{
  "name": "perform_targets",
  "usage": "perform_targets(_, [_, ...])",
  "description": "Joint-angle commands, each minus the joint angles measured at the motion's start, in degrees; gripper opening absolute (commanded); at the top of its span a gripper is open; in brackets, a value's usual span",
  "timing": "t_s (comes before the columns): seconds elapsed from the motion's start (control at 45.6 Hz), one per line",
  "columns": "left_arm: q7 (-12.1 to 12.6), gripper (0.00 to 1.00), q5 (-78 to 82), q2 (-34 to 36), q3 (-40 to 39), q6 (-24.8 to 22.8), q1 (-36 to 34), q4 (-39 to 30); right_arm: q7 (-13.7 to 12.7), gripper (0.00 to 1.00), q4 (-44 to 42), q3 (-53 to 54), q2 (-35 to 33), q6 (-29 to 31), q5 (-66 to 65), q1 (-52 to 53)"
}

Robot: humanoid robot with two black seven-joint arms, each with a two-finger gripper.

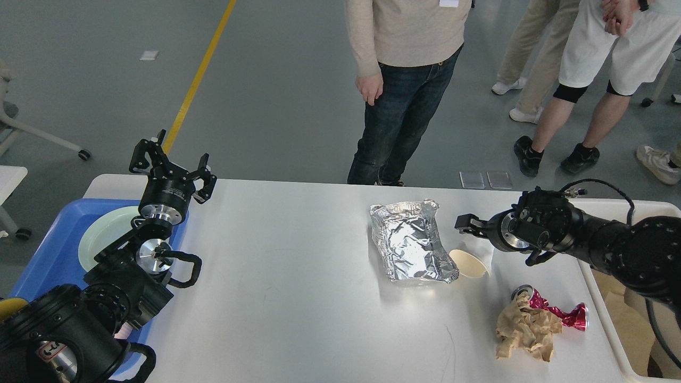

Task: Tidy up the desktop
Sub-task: 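Lower the right gripper to the white paper cup and grasp it, then lift the paper cup and drop it into the white bin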

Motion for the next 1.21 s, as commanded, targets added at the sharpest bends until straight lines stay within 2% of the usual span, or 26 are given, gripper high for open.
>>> perform_targets(0.0, [0.0,0.96,0.01,0.02,-0.03,0.0,0.0,0.0,0.0,1.0,-0.79,-0.16,0.59,-0.42,-0.39,-0.74])
perform_targets(0.658, [0.0,0.96,0.01,0.02,-0.03,0.0,0.0,0.0,0.0,0.97,-1.59,-0.16,0.68,-2.18,-0.4,-3.99])
perform_targets(0.701, [0.0,0.96,0.01,0.02,-0.03,0.0,0.0,0.0,0.0,0.88,-1.32,-0.08,0.68,-2.18,-0.31,-4.08])
perform_targets(0.833, [0.0,0.96,0.01,0.02,-0.03,0.0,0.0,0.0,-0.08,0.45,-0.36,-0.16,0.85,-1.83,-0.31,-3.99])
perform_targets(0.877, [0.0,0.96,0.01,0.02,0.06,0.0,0.0,0.0,-0.08,0.34,0.43,-0.08,0.77,-1.74,-0.31,-3.82])
perform_targets(0.986, [0.0,0.96,-0.08,-0.07,-0.03,0.0,0.0,0.0,-0.08,0.28,0.88,0.1,0.5,-1.74,-0.22,-3.64])
perform_targets(1.074, [0.0,0.96,-0.08,0.02,-0.03,0.0,0.0,0.0,-0.17,0.12,0.88,0.01,0.33,-1.74,-0.22,-3.29])
perform_targets(1.184, [0.0,0.96,0.01,0.02,-0.03,0.0,0.0,0.0,-0.17,0.04,1.05,0.01,0.06,-1.65,-0.22,-2.5])
